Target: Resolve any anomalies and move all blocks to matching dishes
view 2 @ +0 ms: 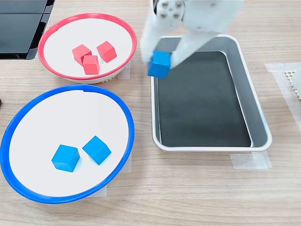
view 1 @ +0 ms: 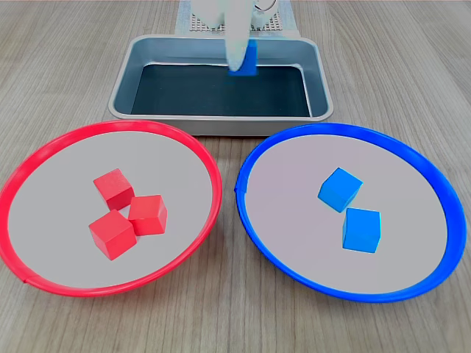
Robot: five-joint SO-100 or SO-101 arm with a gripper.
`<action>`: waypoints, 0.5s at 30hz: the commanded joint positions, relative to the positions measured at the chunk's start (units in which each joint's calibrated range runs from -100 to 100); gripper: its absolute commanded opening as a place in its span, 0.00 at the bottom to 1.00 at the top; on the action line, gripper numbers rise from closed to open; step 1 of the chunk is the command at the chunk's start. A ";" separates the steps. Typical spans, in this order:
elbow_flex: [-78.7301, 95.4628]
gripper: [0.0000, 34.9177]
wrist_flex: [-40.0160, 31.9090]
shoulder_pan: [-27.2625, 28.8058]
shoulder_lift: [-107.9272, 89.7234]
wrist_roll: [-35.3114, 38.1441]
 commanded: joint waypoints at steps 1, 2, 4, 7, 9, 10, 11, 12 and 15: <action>-11.28 0.00 -6.09 -2.54 5.16 0.20; -13.83 0.00 -7.08 -3.01 8.14 0.34; -17.93 0.00 -8.40 -3.58 13.68 1.07; -23.57 0.00 -10.38 -4.05 22.38 2.98; -26.12 0.01 -11.13 -4.33 26.56 4.15; -27.12 0.01 -11.62 -4.42 28.18 4.64; -27.94 0.01 -11.95 -4.52 29.63 5.27; -28.67 0.03 -12.28 -4.61 30.83 5.71; -29.76 0.09 -12.86 -4.99 33.04 7.13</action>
